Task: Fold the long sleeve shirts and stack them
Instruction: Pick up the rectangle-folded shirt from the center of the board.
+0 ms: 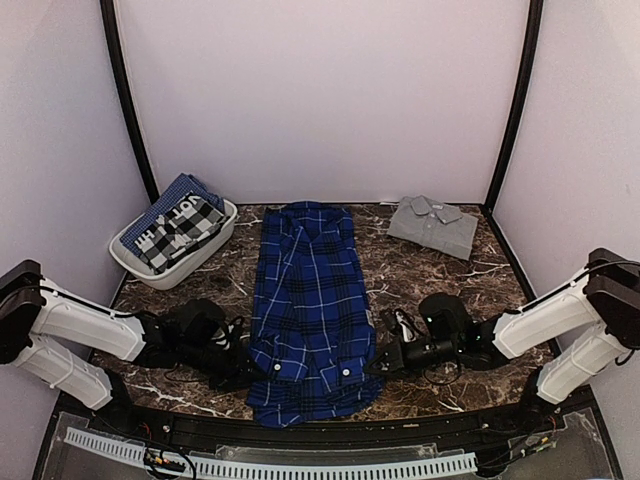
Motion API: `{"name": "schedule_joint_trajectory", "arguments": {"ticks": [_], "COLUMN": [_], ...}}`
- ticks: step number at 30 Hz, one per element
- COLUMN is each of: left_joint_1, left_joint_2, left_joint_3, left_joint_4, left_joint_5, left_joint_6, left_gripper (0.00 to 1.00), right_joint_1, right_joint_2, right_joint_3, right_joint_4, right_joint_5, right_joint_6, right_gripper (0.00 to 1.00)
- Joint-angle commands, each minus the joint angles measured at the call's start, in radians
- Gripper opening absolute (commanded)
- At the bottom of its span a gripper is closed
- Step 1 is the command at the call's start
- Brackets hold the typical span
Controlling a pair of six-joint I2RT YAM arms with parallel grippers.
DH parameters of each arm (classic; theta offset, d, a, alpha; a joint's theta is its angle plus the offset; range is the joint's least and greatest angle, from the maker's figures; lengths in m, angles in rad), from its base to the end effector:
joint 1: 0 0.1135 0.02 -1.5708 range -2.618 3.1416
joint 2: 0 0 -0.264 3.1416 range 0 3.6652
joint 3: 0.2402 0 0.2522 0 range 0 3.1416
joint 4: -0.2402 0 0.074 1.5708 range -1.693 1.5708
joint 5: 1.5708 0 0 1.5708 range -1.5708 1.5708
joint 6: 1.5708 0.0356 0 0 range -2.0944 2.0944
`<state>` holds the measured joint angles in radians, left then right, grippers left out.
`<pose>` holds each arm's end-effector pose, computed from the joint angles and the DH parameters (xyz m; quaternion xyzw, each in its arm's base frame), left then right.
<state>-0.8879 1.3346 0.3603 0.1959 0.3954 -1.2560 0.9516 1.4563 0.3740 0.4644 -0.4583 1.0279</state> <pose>0.1292 -0.1805 0.1262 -0.0910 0.9032 -0.4190 0.0219 0.1289 0.2079 0.1263 -0.0711 0.8687 0.4841 0.0764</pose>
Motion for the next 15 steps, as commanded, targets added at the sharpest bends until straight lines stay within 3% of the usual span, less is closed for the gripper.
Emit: {"name": "schedule_joint_trajectory", "arguments": {"ticks": [1,5,15], "left_joint_1": [-0.006,-0.006,0.072], "left_joint_2": [0.001,-0.010,-0.106], "left_joint_3": [-0.006,0.010,0.082], "left_joint_4": [0.040,0.028,-0.012], "left_joint_5": [-0.014,-0.010,0.086], "left_joint_6": [-0.027,-0.033,-0.059], "left_gripper": [0.14,0.01,0.00], "right_joint_1": [0.013,0.013,-0.024], "right_joint_2": [-0.003,-0.014,-0.118], "right_joint_3": [-0.001,0.014,0.141], "right_joint_4": [0.050,0.046,-0.047], "right_joint_5": [0.010,0.000,-0.002], "right_joint_6": [0.014,0.018,0.090], "right_gripper": [0.00,0.00,0.00]}}
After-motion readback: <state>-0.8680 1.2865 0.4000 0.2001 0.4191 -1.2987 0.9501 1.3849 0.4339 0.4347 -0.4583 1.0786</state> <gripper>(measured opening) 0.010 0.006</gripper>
